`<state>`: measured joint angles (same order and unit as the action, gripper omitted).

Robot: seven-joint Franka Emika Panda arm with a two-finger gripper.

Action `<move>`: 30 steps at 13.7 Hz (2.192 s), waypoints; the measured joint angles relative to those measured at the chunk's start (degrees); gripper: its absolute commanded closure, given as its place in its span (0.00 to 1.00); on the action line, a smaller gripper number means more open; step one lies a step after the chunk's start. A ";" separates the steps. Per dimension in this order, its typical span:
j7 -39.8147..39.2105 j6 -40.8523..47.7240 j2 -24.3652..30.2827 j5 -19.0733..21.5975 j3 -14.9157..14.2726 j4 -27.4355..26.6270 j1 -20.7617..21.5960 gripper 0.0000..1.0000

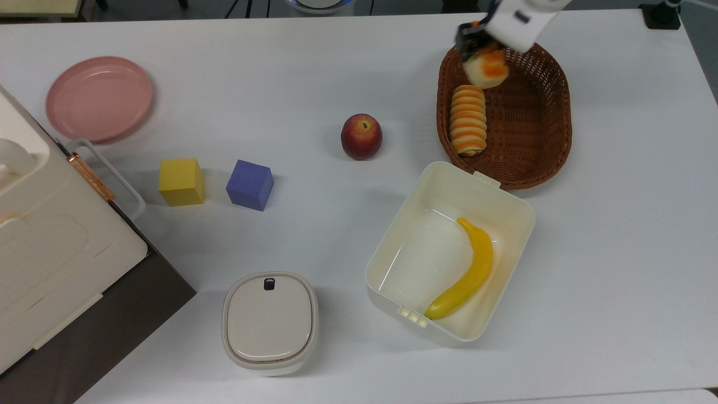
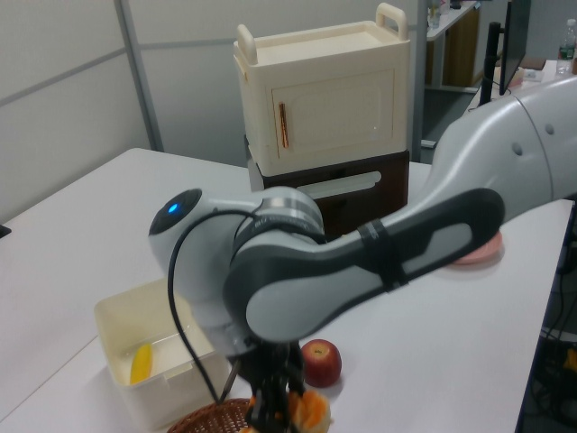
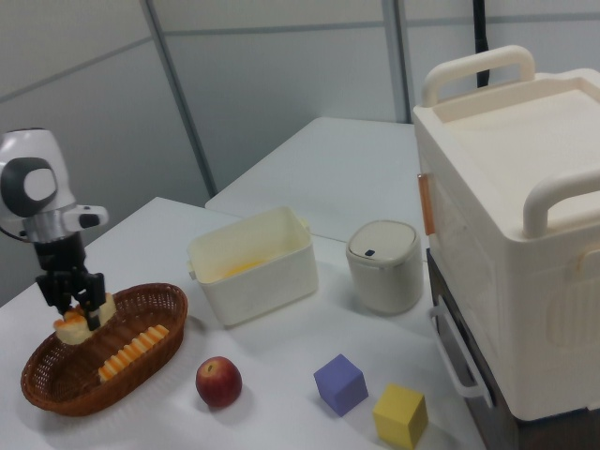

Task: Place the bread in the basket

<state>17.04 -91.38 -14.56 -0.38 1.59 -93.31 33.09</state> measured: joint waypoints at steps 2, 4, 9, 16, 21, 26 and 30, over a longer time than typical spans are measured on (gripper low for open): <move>0.26 -1.94 -0.05 0.22 -0.02 0.09 2.07 0.00; 1.68 -4.14 -0.56 0.21 -0.04 0.09 3.94 0.00; 3.00 -6.90 -1.97 0.06 -1.17 1.28 4.24 0.00; 2.43 -6.78 0.69 -5.22 -2.36 3.55 -9.17 0.00; -5.98 -3.81 3.37 -5.63 -2.49 3.56 -20.14 0.00; -12.03 -1.13 6.61 -5.83 -2.54 3.59 -27.75 0.00; -12.38 0.54 9.98 -5.81 -2.52 3.58 -31.22 0.00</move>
<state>4.66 -90.84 -4.57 -6.20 -0.94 -89.72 1.87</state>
